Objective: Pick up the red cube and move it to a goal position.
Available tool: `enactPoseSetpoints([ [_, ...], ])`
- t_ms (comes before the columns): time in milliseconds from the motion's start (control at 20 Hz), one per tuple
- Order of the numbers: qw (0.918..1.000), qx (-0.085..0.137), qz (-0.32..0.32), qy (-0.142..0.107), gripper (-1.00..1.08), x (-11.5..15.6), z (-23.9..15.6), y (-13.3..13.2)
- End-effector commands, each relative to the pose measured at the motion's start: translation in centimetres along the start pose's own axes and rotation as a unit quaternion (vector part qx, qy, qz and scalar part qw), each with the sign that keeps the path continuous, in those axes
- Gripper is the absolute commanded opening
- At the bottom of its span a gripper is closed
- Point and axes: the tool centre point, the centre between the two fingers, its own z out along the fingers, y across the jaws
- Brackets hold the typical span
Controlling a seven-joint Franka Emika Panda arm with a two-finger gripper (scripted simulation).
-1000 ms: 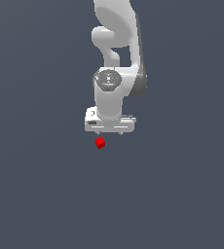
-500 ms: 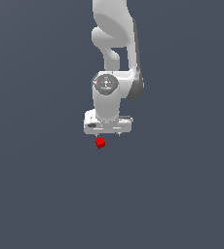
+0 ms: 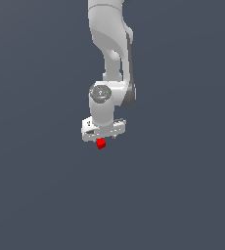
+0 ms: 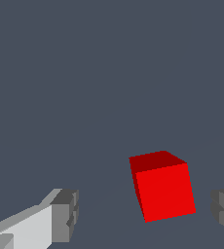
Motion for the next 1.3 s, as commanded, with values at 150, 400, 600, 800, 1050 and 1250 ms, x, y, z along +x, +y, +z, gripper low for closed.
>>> enactPoseSetpoints([
  [150, 0.9986, -0.001, -0.052, 0.009, 1.0, -0.5, 2.6, 1.1],
  [400, 0.9963, -0.002, -0.084, 0.015, 1.0, -0.6, 4.2, 1.8],
  [600, 0.995, -0.002, -0.099, 0.017, 1.0, -0.6, 4.9, 2.2],
  [800, 0.9944, -0.002, -0.104, 0.018, 1.0, -0.6, 5.2, 2.3],
  [1050, 0.995, -0.002, -0.099, 0.017, 1.0, -0.6, 4.9, 2.2],
  [1250, 0.995, -0.002, -0.098, 0.017, -1.0, -0.6, 4.9, 2.2],
])
